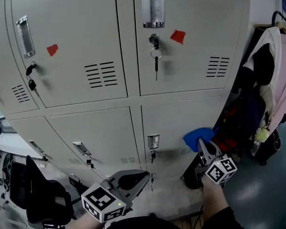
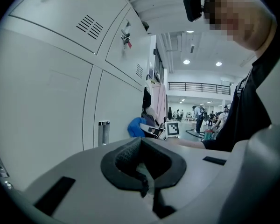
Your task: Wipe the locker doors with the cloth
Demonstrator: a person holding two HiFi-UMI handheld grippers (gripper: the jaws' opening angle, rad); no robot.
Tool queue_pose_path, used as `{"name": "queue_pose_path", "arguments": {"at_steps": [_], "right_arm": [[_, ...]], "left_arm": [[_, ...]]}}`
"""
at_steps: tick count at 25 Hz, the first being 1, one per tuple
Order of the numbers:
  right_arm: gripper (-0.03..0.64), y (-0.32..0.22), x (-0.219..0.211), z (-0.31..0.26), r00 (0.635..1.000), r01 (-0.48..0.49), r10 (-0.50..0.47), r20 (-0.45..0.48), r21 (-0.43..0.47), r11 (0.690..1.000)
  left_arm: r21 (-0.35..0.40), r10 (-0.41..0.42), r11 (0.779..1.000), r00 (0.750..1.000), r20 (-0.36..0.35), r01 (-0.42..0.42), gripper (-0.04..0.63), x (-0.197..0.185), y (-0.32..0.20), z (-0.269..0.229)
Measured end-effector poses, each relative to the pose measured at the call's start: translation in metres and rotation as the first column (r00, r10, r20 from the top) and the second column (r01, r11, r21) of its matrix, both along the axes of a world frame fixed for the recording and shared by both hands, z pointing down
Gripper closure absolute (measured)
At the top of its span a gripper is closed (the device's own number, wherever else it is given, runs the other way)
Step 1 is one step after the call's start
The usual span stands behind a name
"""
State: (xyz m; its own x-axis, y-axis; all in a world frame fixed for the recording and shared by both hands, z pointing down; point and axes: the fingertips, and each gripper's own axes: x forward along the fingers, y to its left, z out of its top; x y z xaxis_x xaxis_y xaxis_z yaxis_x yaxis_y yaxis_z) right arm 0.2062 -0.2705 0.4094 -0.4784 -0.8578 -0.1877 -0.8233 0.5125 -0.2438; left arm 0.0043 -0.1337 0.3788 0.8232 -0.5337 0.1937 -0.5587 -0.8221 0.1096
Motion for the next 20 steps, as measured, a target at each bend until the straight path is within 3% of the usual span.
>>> {"name": "queue_pose_path", "arguments": {"at_steps": [4, 7, 10, 14, 20], "right_arm": [[0.568, -0.003, 0.029, 0.005, 0.998, -0.055, 0.056, 0.037, -0.024, 0.998], [0.568, 0.002, 0.024, 0.005, 0.997, -0.035, 0.037, 0.065, -0.031, 0.999], [0.568, 0.014, -0.018, 0.0, 0.993, 0.089, -0.088, 0.073, 0.001, 0.996], [0.568, 0.03, -0.094, -0.001, 0.962, 0.267, -0.268, 0.042, 0.026, 0.963], [0.568, 0.028, -0.161, 0.025, 0.93, 0.364, -0.365, -0.05, -0.028, 0.931]], "left_arm": [[-0.004, 0.01, 1.0, 1.0, 0.0, -0.01, 0.589, 0.01, -0.002, 0.003], [-0.008, 0.01, 1.0, 1.0, -0.002, -0.01, 0.589, 0.013, -0.003, 0.005], [-0.012, 0.001, 1.0, 1.0, -0.006, -0.001, 0.589, 0.013, -0.003, 0.006], [-0.016, -0.016, 1.0, 1.0, -0.006, 0.016, 0.589, 0.008, -0.002, 0.008], [-0.02, -0.052, 0.998, 0.999, -0.002, 0.051, 0.589, -0.008, 0.001, 0.01]]}}
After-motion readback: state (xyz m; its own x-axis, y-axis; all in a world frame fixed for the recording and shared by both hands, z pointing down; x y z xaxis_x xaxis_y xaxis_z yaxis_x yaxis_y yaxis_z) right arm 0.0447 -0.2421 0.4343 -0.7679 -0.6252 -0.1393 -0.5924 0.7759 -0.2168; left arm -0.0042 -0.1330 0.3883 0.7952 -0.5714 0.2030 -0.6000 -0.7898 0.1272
